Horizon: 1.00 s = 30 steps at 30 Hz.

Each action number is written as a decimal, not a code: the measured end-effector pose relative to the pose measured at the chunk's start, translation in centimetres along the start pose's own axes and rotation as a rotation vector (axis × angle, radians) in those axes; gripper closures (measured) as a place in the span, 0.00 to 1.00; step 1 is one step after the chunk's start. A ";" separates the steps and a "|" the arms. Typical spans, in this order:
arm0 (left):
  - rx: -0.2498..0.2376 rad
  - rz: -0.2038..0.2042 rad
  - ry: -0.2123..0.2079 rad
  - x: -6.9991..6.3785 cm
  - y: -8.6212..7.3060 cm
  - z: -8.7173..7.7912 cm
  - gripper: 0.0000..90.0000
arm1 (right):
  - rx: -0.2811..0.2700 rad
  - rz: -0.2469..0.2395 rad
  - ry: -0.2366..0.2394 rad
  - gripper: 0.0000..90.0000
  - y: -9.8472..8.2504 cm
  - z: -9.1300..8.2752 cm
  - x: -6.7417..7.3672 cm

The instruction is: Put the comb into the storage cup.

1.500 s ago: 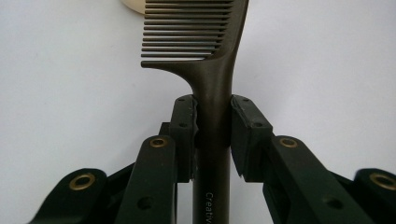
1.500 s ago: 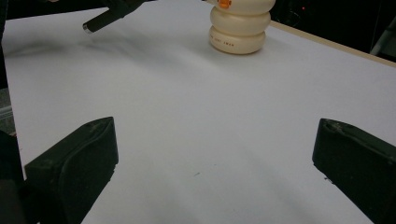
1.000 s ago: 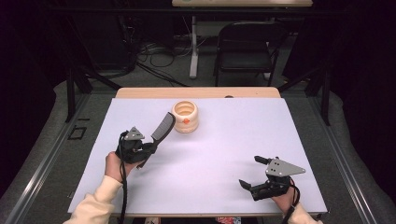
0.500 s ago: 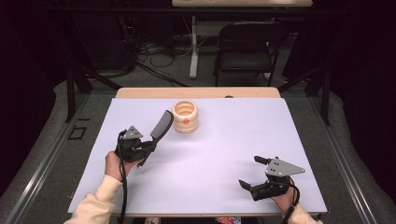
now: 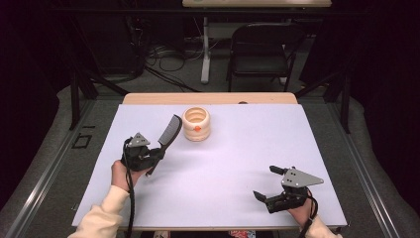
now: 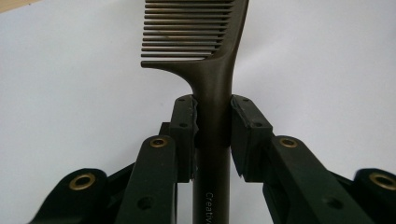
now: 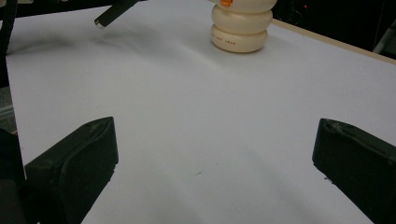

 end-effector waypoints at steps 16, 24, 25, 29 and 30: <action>-0.037 -0.030 0.001 0.7 0.7 0.2 0.80 | 0.005 0.003 0.002 0.00 0.0 0.1 0.0; -0.055 -0.030 0.002 0.7 1.2 0.0 0.80 | 0.011 0.006 0.001 0.00 -0.1 0.3 -0.1; -0.055 -0.030 0.002 0.7 1.2 0.0 0.80 | 0.013 0.009 0.000 0.00 -0.1 0.3 -0.1; -0.071 -0.031 0.006 0.8 1.5 -0.4 0.80 | 0.016 0.015 0.000 0.00 -0.2 0.4 -0.2; -0.074 -0.032 0.006 0.9 1.6 -0.5 0.80 | 0.016 0.015 0.000 0.00 -0.2 0.4 -0.2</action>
Point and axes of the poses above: each handheld gripper's, and its own axes: z roughly forward along the jaws, y roughly out of its top, x roughly to its left, the point moved 8 cm from there along z, roughly forward along the jaws, and after that the axes turned 13 degrees about x, right-handed, at the moved point
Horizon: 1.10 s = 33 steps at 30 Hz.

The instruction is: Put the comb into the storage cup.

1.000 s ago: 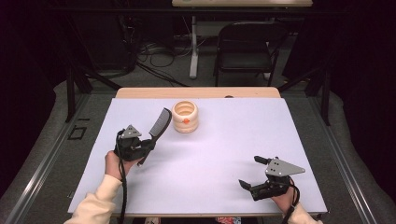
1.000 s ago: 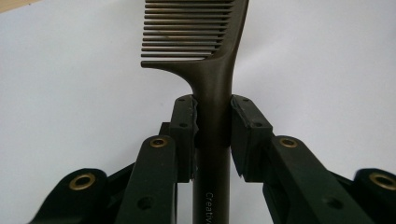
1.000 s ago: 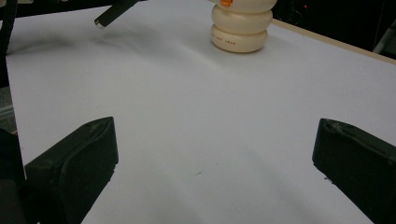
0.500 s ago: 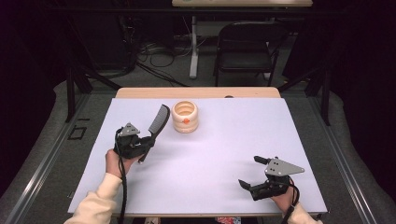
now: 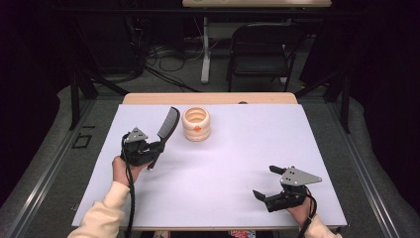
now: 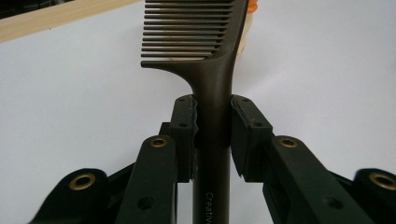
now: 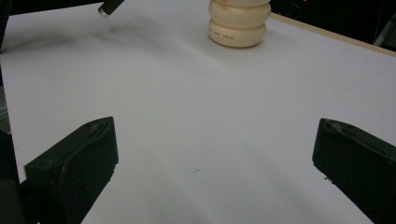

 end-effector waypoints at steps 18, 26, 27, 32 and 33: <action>-0.008 0.000 -0.001 0.5 1.4 0.7 0.80 | 0.003 -0.003 0.009 0.00 0.0 0.0 0.1; -0.019 0.005 0.000 0.6 2.2 0.6 0.80 | 0.006 -0.002 0.009 0.00 0.0 0.1 0.1; -0.021 0.005 0.000 0.7 2.3 0.6 0.80 | 0.006 -0.002 0.009 0.00 0.0 0.1 0.1; -0.025 -0.002 -0.003 0.9 2.8 0.8 0.80 | 0.007 -0.001 0.010 0.00 -0.1 0.1 0.1; -0.025 -0.003 -0.004 0.9 2.8 0.8 0.80 | 0.007 -0.001 0.010 0.00 -0.1 0.1 0.1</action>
Point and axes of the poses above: each handheld gripper's, and its own axes: z roughly forward along the jaws, y roughly out of its top, x roughly to its left, the point moved 8 cm from there along z, roughly forward along the jaws, and after that the axes turned 13 degrees about x, right-handed, at the moved point
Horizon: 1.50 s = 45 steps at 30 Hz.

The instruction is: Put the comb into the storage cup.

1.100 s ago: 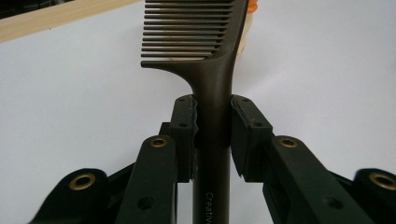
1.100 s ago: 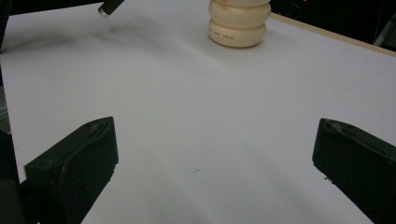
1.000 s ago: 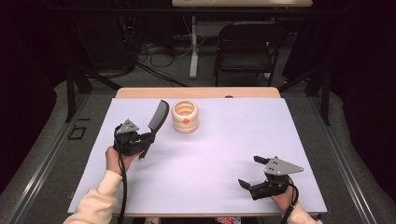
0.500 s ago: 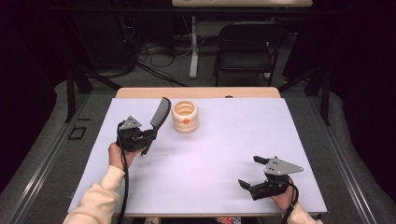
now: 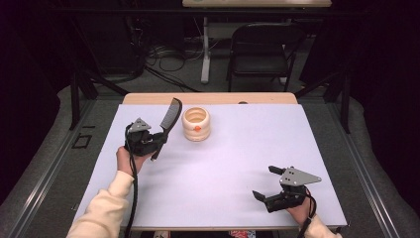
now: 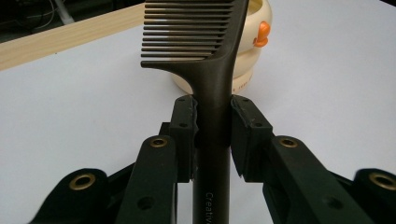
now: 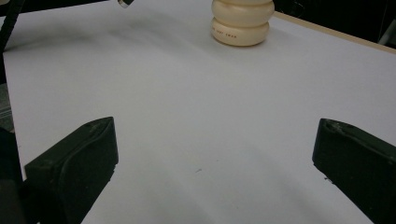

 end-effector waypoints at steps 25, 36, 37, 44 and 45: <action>-0.018 0.000 -0.017 0.4 2.0 0.3 0.80 | 0.003 0.002 0.003 0.00 0.0 0.1 0.0; -0.020 0.012 -0.022 0.4 2.9 0.5 0.80 | 0.002 0.001 0.005 0.00 0.0 0.1 0.0; -0.016 0.016 -0.022 0.4 2.9 0.5 0.80 | 0.002 0.000 0.005 0.00 0.0 0.1 0.0; -0.037 0.005 -0.025 0.5 3.7 0.5 0.80 | 0.002 0.001 0.006 0.00 0.0 0.1 0.0; -0.037 0.005 -0.025 0.5 3.7 0.5 0.80 | 0.002 0.001 0.006 0.00 0.0 0.1 0.0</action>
Point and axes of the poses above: each handheld gripper's, and its own axes: z roughly forward along the jaws, y roughly out of its top, x roughly to its left, the point moved 8 cm from there along z, roughly forward along the jaws, and after that the axes turned 13 degrees about x, right-handed, at the moved point
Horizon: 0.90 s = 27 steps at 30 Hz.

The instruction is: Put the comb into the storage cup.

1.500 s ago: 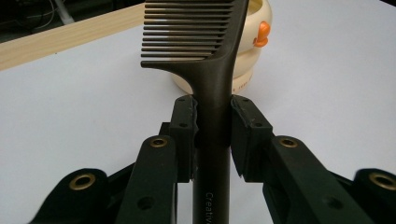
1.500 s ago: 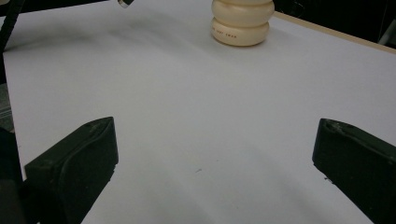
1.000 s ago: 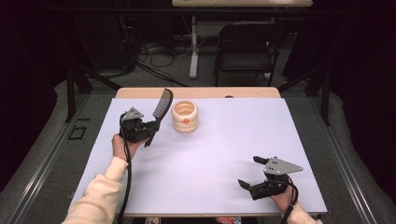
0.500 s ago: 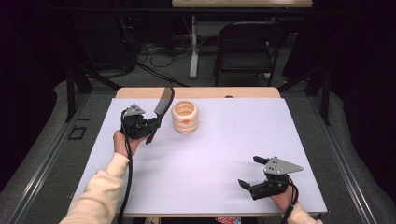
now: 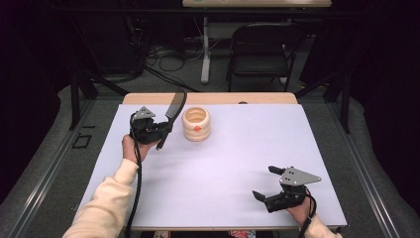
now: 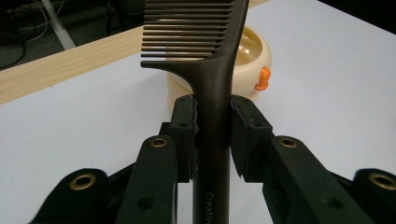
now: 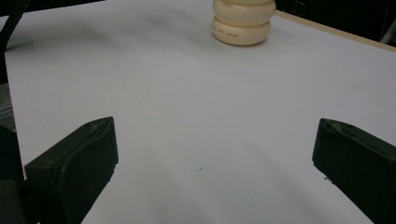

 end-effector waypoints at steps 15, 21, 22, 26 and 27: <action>-0.025 0.000 0.008 0.1 1.5 -0.1 0.80 | 0.001 0.003 0.000 0.00 0.0 0.0 0.0; -0.028 0.001 0.008 0.1 1.9 0.0 0.80 | 0.002 0.006 0.002 0.00 0.0 0.0 -0.1; -0.028 0.001 0.008 0.2 2.0 0.1 0.80 | 0.002 0.007 0.002 0.00 0.0 0.0 -0.1; -0.029 0.002 0.006 0.1 2.2 0.2 0.80 | 0.001 0.006 0.001 0.00 0.0 0.0 -0.1; -0.026 0.005 0.006 0.2 2.2 0.2 0.80 | 0.001 0.007 0.003 0.00 0.0 0.0 -0.1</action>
Point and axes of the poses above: each handheld gripper's, and its own axes: z roughly forward along the jaws, y roughly out of its top, x roughly to its left, the point moved 8 cm from there along z, roughly forward along the jaws, and after that the axes turned 13 degrees about x, right-handed, at the moved point
